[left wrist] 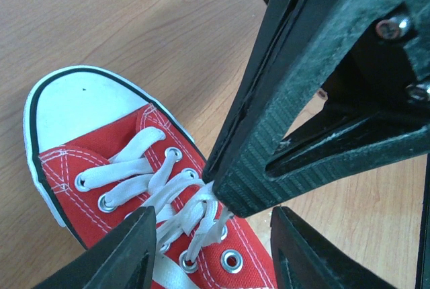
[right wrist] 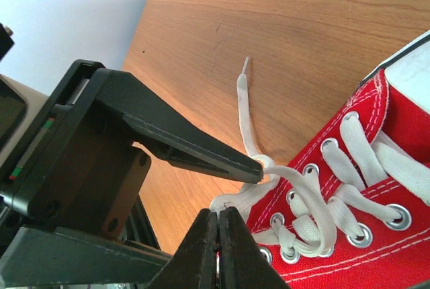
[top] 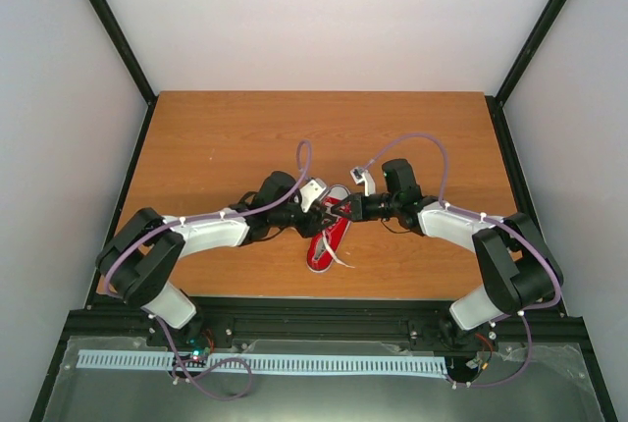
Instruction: Tie the shoes
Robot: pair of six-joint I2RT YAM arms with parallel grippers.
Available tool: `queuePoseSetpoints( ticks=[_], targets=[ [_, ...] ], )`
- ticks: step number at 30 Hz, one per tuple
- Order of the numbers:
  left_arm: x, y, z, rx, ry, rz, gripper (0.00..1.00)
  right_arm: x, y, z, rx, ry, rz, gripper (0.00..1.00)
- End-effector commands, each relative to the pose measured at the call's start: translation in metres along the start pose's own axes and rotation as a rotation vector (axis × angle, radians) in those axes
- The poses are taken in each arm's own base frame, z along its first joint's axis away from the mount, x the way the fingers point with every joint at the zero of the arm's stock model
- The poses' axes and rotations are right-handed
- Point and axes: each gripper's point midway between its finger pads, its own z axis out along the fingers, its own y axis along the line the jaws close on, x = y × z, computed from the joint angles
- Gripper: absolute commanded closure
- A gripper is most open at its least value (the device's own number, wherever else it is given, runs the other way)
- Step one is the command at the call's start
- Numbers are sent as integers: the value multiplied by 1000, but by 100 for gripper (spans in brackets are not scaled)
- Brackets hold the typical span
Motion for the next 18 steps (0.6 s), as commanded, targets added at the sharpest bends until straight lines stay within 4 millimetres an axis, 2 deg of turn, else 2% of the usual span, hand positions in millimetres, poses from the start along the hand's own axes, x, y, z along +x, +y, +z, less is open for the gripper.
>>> queuePoseSetpoints(
  ticks=[1,11,18],
  targets=[
    [-20,-2,4,8,-41,59,53,-8,13,-2,-27,-16,-25,97],
    [-23,-2,10,-11,-45,64,70,-6,12,-2,-25,-8,-19,97],
    [-24,7,6,-83,-63,25,98,-6,9,-4,2,-11,-20,96]
  ],
)
